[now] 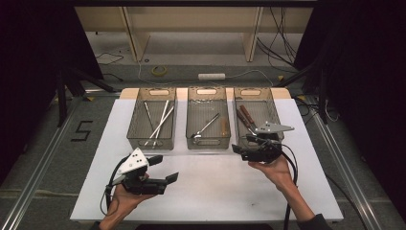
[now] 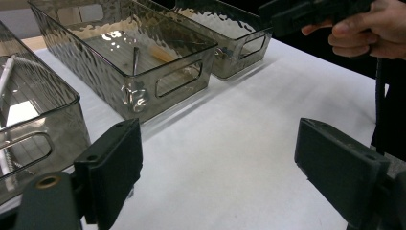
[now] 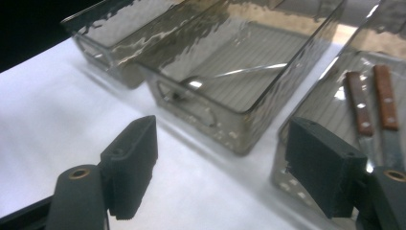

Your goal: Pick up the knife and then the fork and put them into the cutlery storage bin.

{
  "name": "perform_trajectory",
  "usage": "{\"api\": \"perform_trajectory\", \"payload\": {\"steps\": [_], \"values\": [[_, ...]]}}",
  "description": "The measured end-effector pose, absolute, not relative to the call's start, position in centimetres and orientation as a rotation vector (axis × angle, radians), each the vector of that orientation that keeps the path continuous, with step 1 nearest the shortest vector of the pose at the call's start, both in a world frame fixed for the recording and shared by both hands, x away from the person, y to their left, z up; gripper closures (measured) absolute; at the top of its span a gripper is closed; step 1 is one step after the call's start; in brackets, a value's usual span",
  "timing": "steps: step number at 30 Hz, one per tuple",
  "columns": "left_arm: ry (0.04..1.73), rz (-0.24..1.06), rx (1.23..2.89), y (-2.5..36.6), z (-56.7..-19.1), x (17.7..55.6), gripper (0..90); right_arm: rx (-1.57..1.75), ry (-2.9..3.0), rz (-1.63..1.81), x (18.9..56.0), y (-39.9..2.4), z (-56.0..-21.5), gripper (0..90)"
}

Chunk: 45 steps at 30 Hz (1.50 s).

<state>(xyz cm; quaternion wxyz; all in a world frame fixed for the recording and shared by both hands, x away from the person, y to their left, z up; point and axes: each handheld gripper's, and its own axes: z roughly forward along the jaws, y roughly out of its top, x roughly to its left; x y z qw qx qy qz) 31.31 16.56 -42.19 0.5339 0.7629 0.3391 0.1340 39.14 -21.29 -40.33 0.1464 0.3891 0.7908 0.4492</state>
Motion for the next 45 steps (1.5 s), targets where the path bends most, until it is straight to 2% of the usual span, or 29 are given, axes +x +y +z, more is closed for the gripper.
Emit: {"api": "perform_trajectory", "payload": {"steps": [17, 45], "values": [[0.801, 0.314, 1.814, 16.8, -42.2, 31.1, 16.1, 1.059, 2.287, 1.375, 36.5, -20.5, -41.1, 26.7], [0.801, 0.306, 1.810, 16.9, -42.2, 31.1, 16.2, 1.045, 2.244, 1.443, 33.3, -22.1, -42.3, 25.8]]}}
